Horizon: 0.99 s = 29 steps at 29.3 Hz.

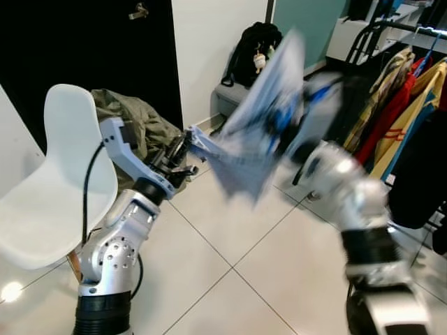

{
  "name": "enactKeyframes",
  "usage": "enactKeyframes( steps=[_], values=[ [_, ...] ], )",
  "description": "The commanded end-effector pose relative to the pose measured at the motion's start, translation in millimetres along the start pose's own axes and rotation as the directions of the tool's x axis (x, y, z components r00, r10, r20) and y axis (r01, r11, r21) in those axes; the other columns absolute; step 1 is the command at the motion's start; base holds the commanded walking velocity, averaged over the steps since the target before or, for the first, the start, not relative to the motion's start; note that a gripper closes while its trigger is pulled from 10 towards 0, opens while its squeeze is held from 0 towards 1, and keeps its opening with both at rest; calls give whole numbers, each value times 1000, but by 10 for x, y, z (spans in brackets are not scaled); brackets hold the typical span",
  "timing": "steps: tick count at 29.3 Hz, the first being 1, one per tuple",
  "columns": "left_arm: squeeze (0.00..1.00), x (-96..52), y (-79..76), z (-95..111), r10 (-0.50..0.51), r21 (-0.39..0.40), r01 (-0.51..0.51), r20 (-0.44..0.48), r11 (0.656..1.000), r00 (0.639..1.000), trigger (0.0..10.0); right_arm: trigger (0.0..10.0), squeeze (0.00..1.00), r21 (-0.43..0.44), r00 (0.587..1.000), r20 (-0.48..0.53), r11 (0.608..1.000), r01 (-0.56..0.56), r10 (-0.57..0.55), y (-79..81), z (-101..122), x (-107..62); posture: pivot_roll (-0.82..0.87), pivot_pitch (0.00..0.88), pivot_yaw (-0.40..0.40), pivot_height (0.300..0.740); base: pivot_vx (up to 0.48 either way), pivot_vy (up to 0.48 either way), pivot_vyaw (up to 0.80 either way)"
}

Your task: Hang hanger

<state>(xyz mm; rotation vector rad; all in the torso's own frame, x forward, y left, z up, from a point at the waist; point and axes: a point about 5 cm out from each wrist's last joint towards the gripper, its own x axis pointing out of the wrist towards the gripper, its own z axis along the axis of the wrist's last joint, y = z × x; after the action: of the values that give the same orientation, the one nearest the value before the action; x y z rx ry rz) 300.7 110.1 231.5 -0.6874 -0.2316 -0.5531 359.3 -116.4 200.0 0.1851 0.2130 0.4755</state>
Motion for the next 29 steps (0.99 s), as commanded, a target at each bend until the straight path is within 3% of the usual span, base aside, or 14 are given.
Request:
enactKeyframes(
  steps=[1,2,5,6,7,8,10,11,13,20,21,23,25,29],
  values=[
    [0,-24,-30,-7,-7,-6,7,-3,1000,1000,0,10000,0,5,999,-11,1000,-30,30,51,20,9,-43,114,-1,740,0,0,0],
    [0,-23,-91,-49,-35,-20,35,-17,999,999,0,10000,0,100,997,-60,994,-48,55,105,-142,38,-44,120,-4,740,0,0,0],
    [0,-23,-91,-49,-35,-20,35,-17,999,999,0,10000,0,100,997,-60,994,-48,55,105,-142,38,-44,120,-4,740,0,0,0],
    [0,-21,-153,-90,-67,-36,66,-31,997,997,0,10000,0,197,992,-95,978,-68,88,160,-284,65,-47,122,-7,740,0,0,0],
    [0,-21,-153,-90,-67,-36,66,-31,997,997,0,10000,0,197,992,-95,978,-68,88,160,-284,65,-47,122,-7,740,0,0,0],
    [0,-21,-214,-134,-100,-42,98,-50,994,994,0,10000,0,284,987,-128,957,-53,92,186,-435,92,-45,125,-9,740,0,0,0],
    [0,-21,-214,-134,-100,-42,98,-50,994,994,0,10000,0,284,987,-128,957,-53,92,186,-435,92,-45,125,-9,740,0,0,0],
    [0,-26,-266,-168,-129,-45,127,-68,991,989,0,10000,0,387,992,-101,921,-35,80,184,-484,121,-39,127,-11,740,0,0,0],
    [0,-38,-303,-188,-152,-46,149,-82,988,985,0,10000,0,430,995,-93,903,12,31,129,-518,135,-34,133,-7,740,0,0,0],
    [0,-68,-328,-208,-175,-46,171,-102,984,979,0,10000,0,427,992,-124,900,86,-36,43,-592,113,-27,137,-7,740,0,0,0],
    [0,-76,-330,-206,-177,-39,173,-107,984,978,0,10000,0,487,988,-89,860,151,-123,-117,-560,94,-30,135,-4,740,0,0,0],
    [0,-84,-330,-208,-177,-38,174,-109,984,978,0,10000,0,490,985,-92,855,171,-145,-164,-558,90,-29,137,0,740,0,0,0],
    [0,-101,-332,-225,-180,-32,177,-123,984,976,0,10000,0,476,992,-83,871,120,-91,-116,-524,93,-26,136,-1,740,0,0,0],
    [0,-117,-334,-237,-186,-19,185,-139,983,973,118,10000,0,444,993,-76,889,112,-87,-135,-457,84,-26,137,0,740,0,0,0]
  ],
)
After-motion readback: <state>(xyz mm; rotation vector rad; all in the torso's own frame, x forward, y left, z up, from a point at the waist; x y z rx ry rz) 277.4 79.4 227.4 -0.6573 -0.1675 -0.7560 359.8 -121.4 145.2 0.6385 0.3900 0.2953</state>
